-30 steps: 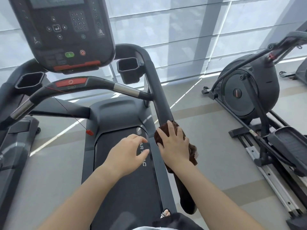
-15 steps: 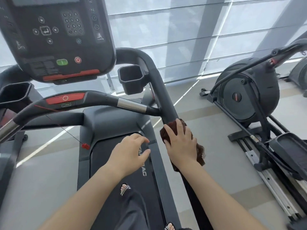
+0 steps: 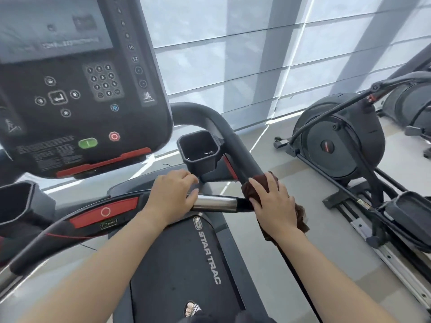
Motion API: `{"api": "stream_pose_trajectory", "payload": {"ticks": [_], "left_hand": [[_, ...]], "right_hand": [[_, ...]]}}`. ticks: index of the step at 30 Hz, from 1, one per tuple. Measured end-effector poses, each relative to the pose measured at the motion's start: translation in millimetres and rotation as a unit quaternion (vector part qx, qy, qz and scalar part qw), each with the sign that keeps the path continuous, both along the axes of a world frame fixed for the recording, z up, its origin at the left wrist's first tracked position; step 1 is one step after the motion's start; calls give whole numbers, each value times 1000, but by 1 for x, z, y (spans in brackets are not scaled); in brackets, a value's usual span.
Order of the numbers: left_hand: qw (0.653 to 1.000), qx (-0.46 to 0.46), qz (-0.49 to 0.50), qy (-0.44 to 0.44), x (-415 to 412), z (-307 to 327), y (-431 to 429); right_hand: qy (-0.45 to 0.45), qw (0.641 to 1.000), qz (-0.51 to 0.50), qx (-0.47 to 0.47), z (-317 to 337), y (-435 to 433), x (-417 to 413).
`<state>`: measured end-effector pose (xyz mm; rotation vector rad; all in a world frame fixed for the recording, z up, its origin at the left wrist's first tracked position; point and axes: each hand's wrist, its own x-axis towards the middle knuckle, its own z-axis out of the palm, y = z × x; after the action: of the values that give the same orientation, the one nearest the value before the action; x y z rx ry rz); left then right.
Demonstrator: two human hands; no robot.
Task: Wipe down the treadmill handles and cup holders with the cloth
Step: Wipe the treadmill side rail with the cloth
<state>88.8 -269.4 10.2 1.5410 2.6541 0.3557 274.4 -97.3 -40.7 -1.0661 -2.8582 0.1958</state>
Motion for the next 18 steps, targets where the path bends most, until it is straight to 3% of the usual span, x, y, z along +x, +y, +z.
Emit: {"api": "stream_pose_trajectory", "payload": {"ticks": [3, 8, 13, 18], "left_hand": [[998, -58, 24, 13, -24, -12, -7], [998, -37, -11, 59, -23, -22, -11], [998, -27, -10, 52, -24, -22, -13], [999, -31, 2, 43, -25, -25, -14]], "right_hand": [[0, 1000, -10, 4, -1, -2, 2], [-6, 1000, -20, 17, 1, 0, -20], [-41, 998, -1, 45, 2, 10, -73], [-12, 1000, 7, 21, 4, 20, -86]]}}
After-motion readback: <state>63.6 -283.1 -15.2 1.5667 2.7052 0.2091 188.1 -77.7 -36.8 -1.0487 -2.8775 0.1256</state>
